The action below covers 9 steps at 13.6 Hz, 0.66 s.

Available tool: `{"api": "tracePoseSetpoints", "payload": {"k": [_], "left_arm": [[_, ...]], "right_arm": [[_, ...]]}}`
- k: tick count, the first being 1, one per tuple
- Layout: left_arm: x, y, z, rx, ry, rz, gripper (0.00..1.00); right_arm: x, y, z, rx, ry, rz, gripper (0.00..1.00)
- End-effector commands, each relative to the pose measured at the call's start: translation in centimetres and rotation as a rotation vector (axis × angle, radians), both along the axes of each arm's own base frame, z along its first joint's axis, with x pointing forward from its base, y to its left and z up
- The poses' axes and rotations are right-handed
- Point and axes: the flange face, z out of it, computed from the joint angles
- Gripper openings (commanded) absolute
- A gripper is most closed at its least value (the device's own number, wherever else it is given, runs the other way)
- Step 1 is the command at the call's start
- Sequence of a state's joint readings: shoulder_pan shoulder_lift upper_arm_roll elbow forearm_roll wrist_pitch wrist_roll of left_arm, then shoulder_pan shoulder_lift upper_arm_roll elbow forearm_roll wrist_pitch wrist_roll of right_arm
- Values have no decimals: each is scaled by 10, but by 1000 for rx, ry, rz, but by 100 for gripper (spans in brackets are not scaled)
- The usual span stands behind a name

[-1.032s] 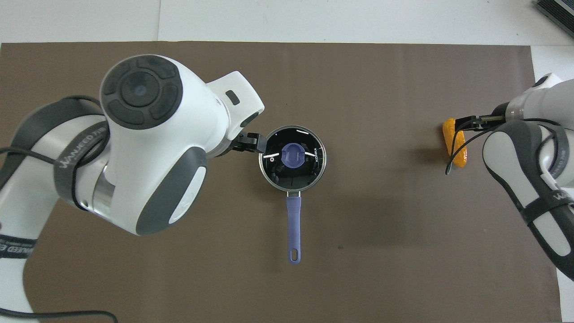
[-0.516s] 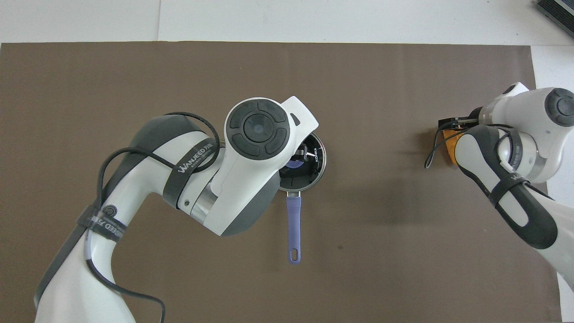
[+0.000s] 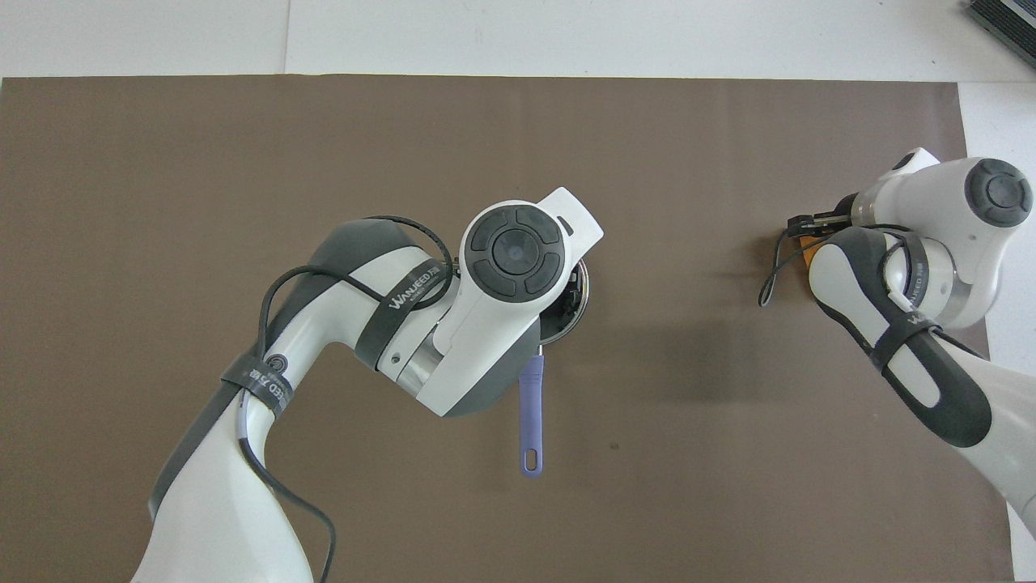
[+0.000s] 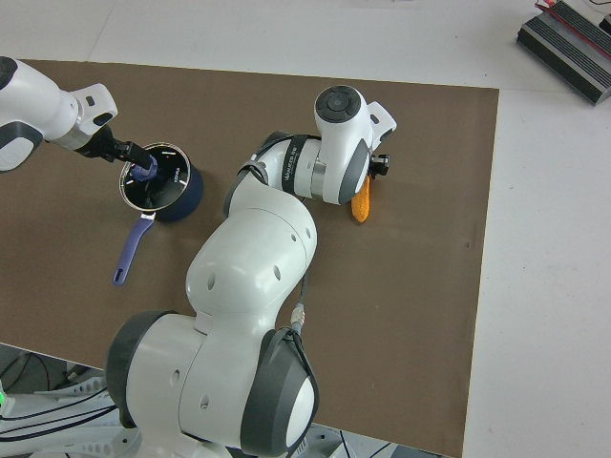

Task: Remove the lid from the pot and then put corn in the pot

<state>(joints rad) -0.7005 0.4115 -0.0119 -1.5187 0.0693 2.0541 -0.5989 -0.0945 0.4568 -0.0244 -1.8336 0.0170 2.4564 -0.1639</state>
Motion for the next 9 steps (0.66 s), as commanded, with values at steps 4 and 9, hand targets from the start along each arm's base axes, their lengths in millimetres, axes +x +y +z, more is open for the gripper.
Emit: {"api": "tracePoseSetpoints", "payload": {"k": [4,9], "left_arm": [[-5,-22,-21,15,-26,-21,100],[-2,-19,-19,12,-37,-16,100]], "right_arm": [[4,-8,12,-35,-5,111,0],[-4,1,79,-31,17,138,0]]}}
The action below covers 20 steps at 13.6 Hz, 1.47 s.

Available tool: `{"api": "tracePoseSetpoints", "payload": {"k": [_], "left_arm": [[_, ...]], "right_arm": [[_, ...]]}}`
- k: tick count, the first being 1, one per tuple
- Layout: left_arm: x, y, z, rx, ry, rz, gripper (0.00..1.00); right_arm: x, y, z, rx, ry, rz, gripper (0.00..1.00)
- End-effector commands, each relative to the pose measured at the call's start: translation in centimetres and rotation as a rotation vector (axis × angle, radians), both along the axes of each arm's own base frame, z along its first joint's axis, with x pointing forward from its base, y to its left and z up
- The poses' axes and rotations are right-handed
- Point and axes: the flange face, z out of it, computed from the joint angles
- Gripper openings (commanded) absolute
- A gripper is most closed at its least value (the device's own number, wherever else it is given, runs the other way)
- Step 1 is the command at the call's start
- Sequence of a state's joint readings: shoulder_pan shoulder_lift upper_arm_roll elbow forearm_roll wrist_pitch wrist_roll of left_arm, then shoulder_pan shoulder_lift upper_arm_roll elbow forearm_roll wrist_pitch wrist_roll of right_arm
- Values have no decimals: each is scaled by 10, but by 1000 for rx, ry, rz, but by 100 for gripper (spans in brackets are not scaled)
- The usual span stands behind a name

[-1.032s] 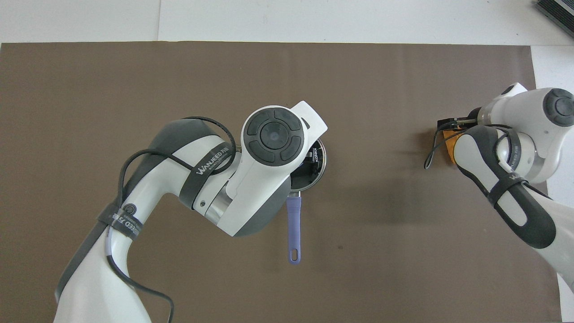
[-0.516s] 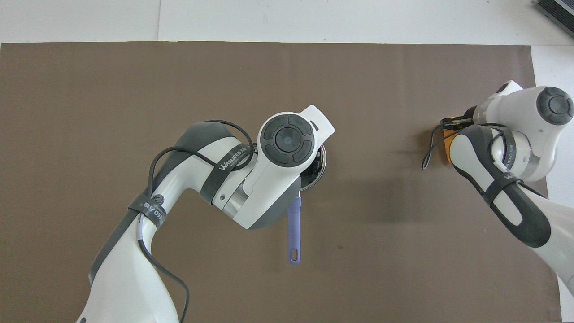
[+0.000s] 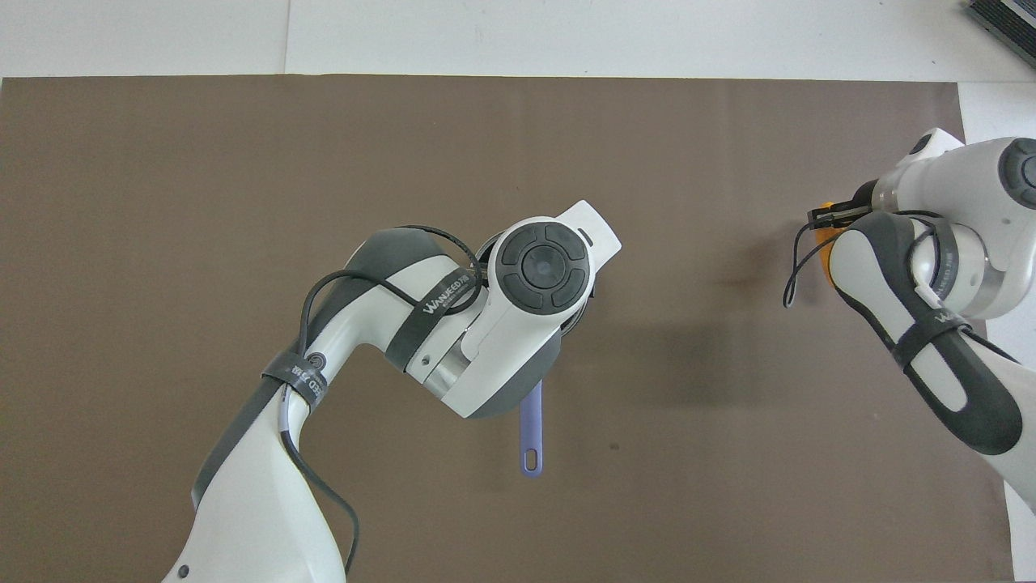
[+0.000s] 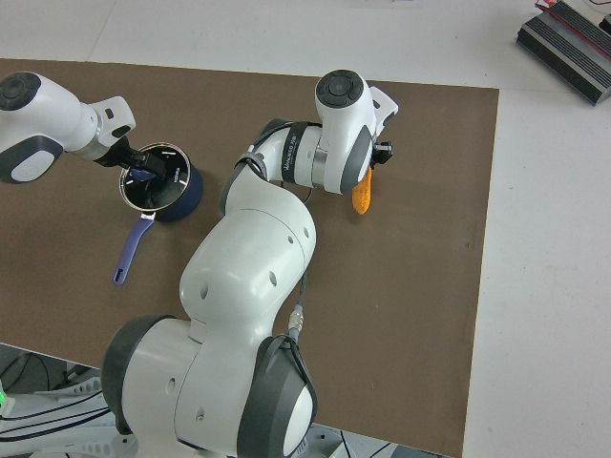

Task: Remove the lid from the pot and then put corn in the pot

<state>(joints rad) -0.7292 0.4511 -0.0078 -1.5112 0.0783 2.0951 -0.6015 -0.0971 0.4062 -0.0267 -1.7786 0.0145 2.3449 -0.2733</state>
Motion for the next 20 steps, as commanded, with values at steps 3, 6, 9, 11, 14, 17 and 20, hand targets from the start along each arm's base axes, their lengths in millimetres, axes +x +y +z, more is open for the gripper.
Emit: {"api": "tracePoseSetpoints", "payload": {"k": [3,6,9,11,14,17,20], "left_arm": [[3,2,-3,15,-21,15,100],[2,1,-4,14,-20,14,100],[-1,0,-8,17,-16,10,98],[-1,2,-11,17,-16,11,90],[-1,2,-11,15,-16,13,76],[1,3,-10,14,-20,15,50],[2,6,-7,21,-18,18,26]], "right_arm": [[-21,15,74,-9,25,43,0],[-26,27,98,-5,37,42,0],[-26,36,97,-1,39,28,0],[-25,39,101,-1,33,31,0],[-23,42,110,1,39,26,0],[-24,49,113,1,44,26,0],[-26,52,115,3,51,8,0]]}}
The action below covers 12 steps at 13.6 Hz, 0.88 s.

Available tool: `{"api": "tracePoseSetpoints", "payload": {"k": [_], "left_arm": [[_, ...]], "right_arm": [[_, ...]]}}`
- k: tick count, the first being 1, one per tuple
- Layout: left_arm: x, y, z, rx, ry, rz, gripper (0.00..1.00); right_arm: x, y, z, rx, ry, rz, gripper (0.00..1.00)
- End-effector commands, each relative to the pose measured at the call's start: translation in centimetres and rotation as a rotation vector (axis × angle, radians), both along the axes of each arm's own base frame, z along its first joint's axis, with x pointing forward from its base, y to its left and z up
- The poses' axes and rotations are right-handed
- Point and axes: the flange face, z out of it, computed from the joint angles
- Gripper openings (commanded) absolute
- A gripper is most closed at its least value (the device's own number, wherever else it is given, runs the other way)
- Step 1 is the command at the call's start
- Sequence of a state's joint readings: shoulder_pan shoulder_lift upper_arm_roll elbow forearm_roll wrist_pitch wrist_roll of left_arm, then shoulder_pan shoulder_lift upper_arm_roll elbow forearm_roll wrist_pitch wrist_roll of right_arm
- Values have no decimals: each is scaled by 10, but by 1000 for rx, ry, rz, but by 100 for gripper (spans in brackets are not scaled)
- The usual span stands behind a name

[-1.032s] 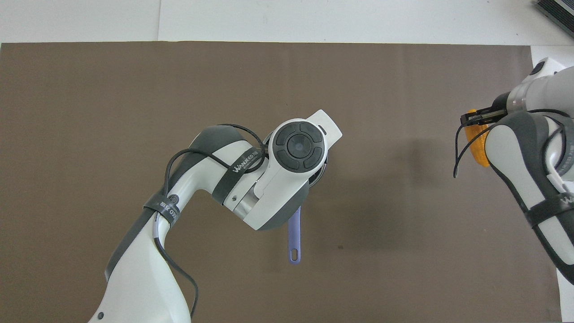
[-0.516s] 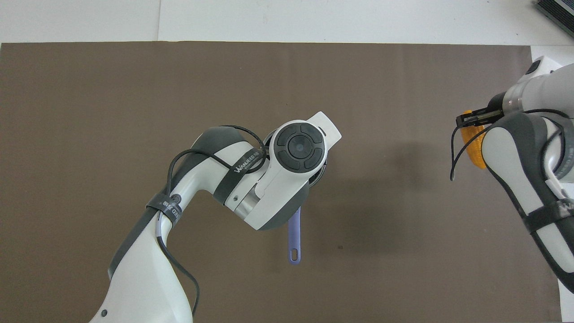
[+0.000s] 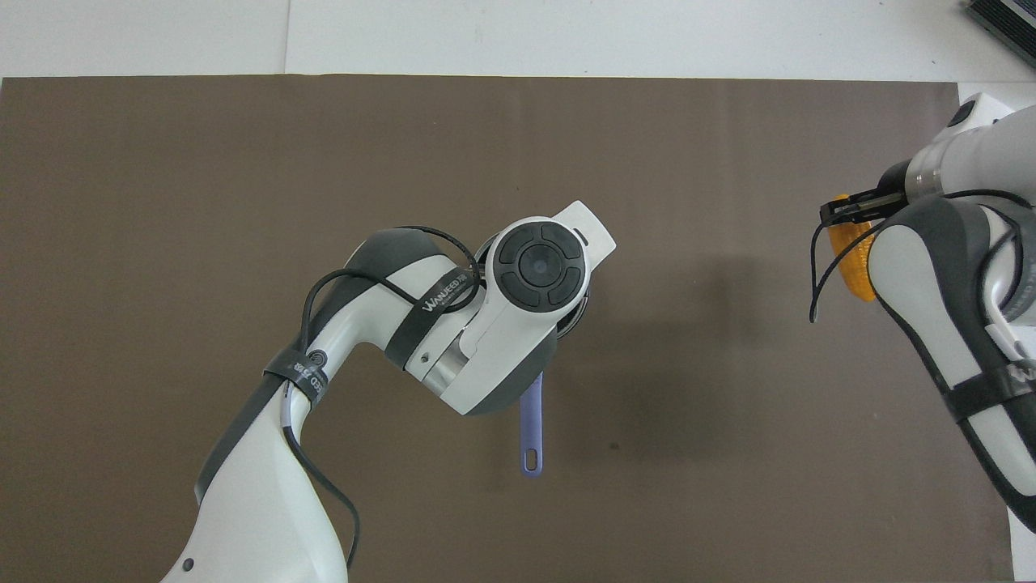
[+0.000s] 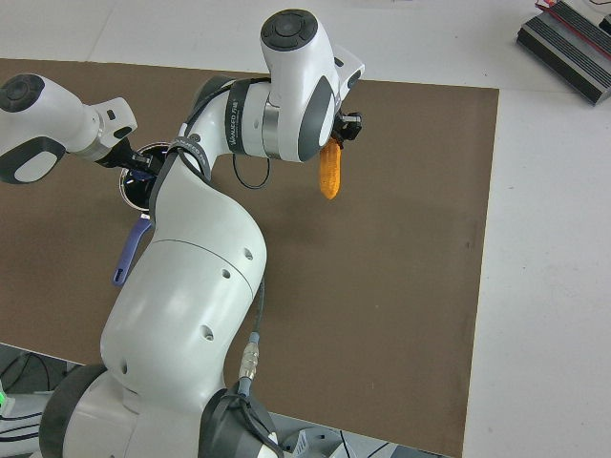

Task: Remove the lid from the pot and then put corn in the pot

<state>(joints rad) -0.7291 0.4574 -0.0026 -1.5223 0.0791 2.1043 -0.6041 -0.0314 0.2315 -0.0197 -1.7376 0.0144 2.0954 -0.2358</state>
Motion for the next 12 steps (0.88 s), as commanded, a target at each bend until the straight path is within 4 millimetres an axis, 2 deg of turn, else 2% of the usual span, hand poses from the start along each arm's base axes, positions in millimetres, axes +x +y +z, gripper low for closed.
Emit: {"api": "tracePoseSetpoints", "payload": {"k": [1,2,3,4,5,7,8,10,12], "left_arm": [[1,4,6,9,-28,13,28],[2,5,9,7,-32,14,25],[2,5,12,6,-35,14,19],[1,6,17,4,-37,14,7],[0,6,23,-2,-41,12,0],[2,14,37,-9,-43,28,0],[1,15,42,-11,-45,29,0],[3,23,42,8,-34,40,0],[17,42,42,11,-32,63,0]], "right_arm": [[-6,4,11,-11,29,-38,0],[-10,8,21,-10,22,-42,0],[-15,18,29,-8,34,-41,0],[-20,22,37,-6,46,-59,0],[-23,24,43,-4,45,-76,0],[-26,25,44,-5,57,-79,0],[-28,34,46,-4,62,-65,0],[-29,39,48,-2,59,-76,0],[-30,65,48,2,60,-101,0]]}}
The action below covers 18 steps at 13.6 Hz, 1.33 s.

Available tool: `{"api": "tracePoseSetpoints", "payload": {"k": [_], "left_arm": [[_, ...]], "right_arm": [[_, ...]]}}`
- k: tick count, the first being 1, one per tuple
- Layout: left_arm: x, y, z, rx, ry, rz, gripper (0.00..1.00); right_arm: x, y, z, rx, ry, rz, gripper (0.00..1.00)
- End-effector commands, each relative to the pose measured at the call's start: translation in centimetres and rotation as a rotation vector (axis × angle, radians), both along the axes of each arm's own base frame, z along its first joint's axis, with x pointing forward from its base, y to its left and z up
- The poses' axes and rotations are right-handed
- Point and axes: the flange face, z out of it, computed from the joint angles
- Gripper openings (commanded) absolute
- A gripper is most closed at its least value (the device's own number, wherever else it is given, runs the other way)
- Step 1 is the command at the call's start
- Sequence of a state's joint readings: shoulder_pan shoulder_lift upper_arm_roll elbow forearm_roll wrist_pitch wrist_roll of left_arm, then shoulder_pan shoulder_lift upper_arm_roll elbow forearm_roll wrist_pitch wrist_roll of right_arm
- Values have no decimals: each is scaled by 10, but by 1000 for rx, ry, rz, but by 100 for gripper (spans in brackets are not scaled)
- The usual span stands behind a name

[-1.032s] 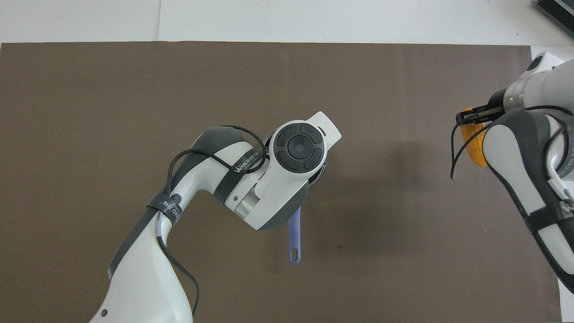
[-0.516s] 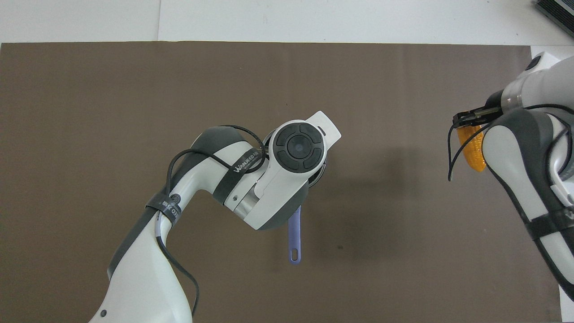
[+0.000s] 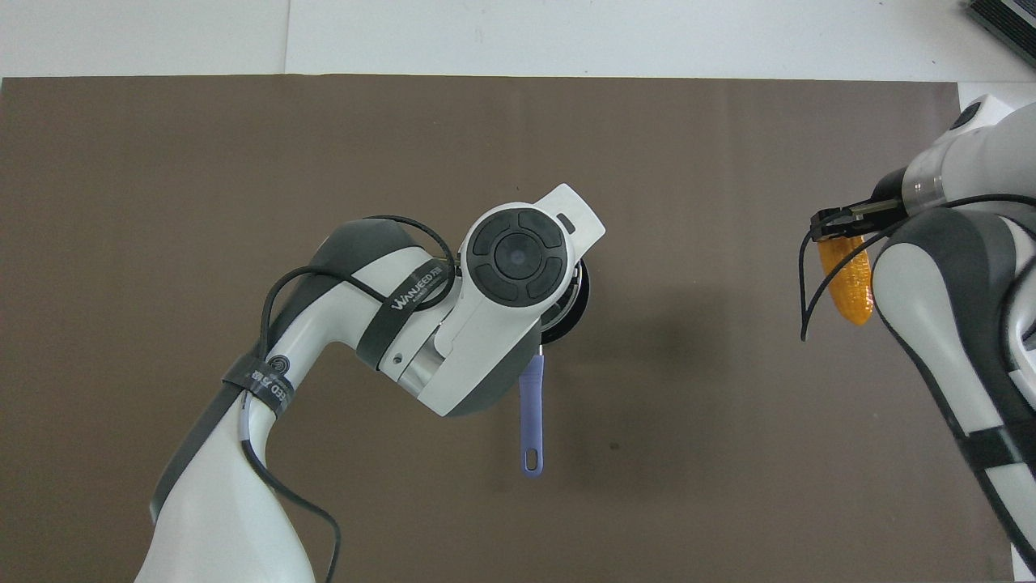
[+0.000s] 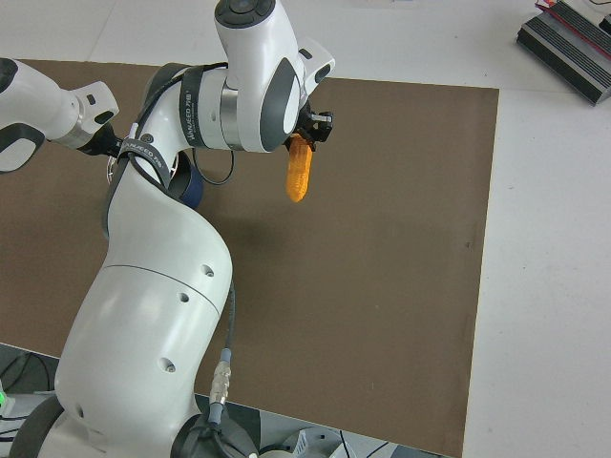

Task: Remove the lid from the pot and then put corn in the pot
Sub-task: 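Lift the lid away with the left gripper while the right gripper brings corn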

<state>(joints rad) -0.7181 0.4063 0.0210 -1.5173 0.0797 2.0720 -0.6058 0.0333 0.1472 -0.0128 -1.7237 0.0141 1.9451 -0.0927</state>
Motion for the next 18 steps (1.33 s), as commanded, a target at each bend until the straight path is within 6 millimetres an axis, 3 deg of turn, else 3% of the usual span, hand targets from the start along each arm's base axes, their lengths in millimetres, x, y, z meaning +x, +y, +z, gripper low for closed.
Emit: {"api": "tracePoseSetpoints", "payload": {"k": [1,6,10,12,14,18], "left_arm": [[15,30,11,15,-16,42,0],[64,114,32,22,-47,105,0],[93,177,25,46,-44,89,0],[106,206,24,46,-50,70,0],[115,239,16,45,-37,37,0],[116,311,-4,41,-44,-12,0]], "right_arm": [[-7,34,4,-13,5,-51,0],[-16,109,0,-9,7,-134,0],[-21,187,-18,10,1,-178,0],[-7,217,-21,16,-8,-183,0],[4,272,-26,38,-27,-216,0],[27,318,-59,85,-60,-270,0]]}}
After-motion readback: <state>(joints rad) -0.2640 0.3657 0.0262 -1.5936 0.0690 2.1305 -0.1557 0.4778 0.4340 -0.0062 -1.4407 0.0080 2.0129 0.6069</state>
